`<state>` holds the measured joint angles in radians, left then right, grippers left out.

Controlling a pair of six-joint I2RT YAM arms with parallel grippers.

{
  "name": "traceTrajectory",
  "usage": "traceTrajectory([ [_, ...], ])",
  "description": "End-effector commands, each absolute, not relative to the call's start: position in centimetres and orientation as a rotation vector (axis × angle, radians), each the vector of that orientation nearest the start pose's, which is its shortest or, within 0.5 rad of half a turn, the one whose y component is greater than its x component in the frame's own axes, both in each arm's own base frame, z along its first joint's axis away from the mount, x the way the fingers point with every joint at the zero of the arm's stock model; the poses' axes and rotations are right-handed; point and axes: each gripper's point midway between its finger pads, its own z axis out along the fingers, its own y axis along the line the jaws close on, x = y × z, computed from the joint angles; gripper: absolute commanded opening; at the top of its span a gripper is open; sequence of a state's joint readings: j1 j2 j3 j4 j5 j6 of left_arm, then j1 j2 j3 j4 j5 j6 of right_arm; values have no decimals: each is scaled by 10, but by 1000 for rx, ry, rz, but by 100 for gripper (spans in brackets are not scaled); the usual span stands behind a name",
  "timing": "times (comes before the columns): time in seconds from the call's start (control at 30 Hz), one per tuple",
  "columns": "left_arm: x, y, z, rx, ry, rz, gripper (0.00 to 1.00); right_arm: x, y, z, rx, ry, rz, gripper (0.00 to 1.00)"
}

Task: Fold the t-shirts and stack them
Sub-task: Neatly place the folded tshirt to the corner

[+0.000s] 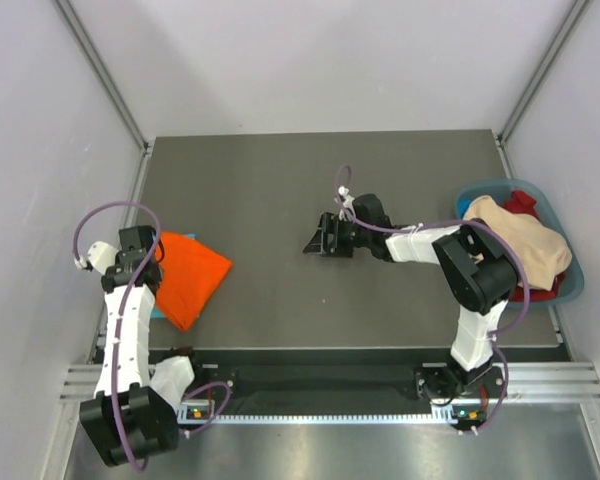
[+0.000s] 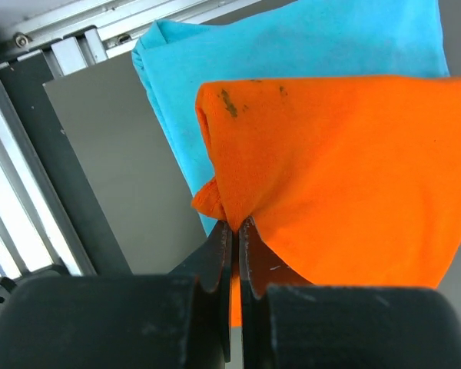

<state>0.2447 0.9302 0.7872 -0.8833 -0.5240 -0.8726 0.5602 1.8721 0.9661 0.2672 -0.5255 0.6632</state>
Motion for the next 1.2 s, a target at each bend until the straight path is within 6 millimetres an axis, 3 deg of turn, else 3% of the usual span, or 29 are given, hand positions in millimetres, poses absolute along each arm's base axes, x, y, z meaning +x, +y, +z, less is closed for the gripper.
traceTrajectory([
  [0.0, 203, 114, 134, -1503, 1888, 375, 0, 326, 326, 83, -236, 2308, 1229, 75],
  [0.13, 234, 119, 173, -1434, 1827, 303, 0, 326, 325, 83, -234, 2307, 1238, 76],
  [0.23, 235, 130, 191, -1463, 1763, 356, 0, 325, 325, 82, -232, 2310, 1247, 76],
  [0.3, 218, 134, 186, -1554, 1718, 418, 0, 326, 323, 84, -228, 2304, 1246, 75],
  [0.37, 198, 137, 169, -1633, 1682, 444, 0, 326, 323, 86, -231, 2300, 1248, 76],
  [0.5, 194, 124, 124, -1741, 1716, 350, 0, 327, 319, 86, -228, 2301, 1246, 76],
  [0.6, 174, 116, 97, -1858, 1778, 434, 0, 329, 316, 83, -218, 2308, 1244, 76],
  [0.7, 159, 125, 97, -1897, 1726, 559, 0, 330, 316, 82, -216, 2310, 1250, 76],
  [0.93, 167, 132, 93, -1819, 1731, 561, 1, 329, 313, 84, -217, 2304, 1253, 76],
  [0.97, 161, 133, 91, -1828, 1738, 592, 10, 329, 314, 86, -218, 2302, 1258, 76],
  [1.07, 155, 136, 95, -1829, 1743, 650, 55, 330, 314, 87, -220, 2297, 1265, 76],
  [1.17, 171, 145, 122, -1731, 1763, 645, 62, 329, 314, 88, -223, 2296, 1266, 76],
])
